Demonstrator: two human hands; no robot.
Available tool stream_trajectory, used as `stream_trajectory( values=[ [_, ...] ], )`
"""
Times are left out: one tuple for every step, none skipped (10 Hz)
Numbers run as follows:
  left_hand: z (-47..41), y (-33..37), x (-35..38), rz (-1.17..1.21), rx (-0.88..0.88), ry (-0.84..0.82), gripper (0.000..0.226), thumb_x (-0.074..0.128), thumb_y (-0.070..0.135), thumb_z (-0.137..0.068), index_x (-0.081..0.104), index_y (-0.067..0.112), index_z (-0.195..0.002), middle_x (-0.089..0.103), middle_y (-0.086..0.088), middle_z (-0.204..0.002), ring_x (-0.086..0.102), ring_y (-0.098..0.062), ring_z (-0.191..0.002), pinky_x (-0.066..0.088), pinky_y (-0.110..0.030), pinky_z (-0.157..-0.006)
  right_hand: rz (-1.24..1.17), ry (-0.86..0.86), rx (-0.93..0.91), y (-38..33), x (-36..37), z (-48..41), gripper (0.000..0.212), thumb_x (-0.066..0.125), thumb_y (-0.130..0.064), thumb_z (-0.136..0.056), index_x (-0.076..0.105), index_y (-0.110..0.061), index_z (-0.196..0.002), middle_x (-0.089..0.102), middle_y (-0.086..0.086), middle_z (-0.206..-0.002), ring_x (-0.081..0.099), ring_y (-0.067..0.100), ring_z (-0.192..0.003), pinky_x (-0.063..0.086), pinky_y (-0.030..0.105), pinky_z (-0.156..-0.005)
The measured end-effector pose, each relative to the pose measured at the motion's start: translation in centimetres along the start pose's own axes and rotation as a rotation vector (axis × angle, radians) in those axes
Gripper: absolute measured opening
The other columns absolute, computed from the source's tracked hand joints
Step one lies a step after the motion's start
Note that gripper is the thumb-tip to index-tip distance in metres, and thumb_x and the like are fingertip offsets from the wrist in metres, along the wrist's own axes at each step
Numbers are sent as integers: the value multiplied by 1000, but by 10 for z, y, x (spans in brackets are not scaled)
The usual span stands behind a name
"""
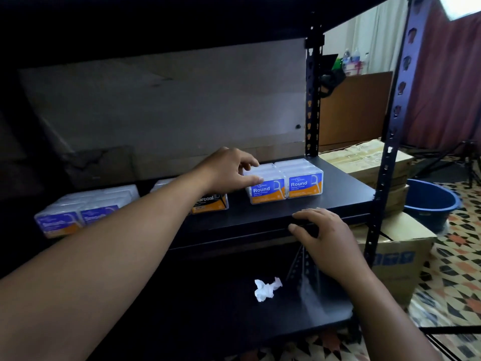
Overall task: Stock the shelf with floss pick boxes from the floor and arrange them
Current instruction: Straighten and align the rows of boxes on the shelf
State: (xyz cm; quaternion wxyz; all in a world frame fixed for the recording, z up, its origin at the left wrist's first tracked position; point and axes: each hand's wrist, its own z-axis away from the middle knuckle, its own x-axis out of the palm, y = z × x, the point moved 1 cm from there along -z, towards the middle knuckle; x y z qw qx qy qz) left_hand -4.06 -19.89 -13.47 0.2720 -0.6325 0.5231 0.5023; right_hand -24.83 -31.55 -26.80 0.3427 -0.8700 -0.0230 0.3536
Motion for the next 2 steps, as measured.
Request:
stream_trajectory(
  values=[
    [44,2,-7,62,-7,13,42,73,53,-79,70,30,-114,70,13,-90,63,1,-77,49,-22,-73,-86,-80,55,-16,2,14,29,71,-41,-86,70,-32,-114,65,-16,-107,59,0,-94,42,20,-83],
    [94,-7,-4,86,-71,-141,52,71,59,-78,65,35,-123,69,14,-102,63,0,-86,51,-23,-82,-83,-244,83,-23,10,36,32,71,-46,-85,67,-37,-115,66,-16,-103,58,-3,-91,42,18,-78]
  ],
)
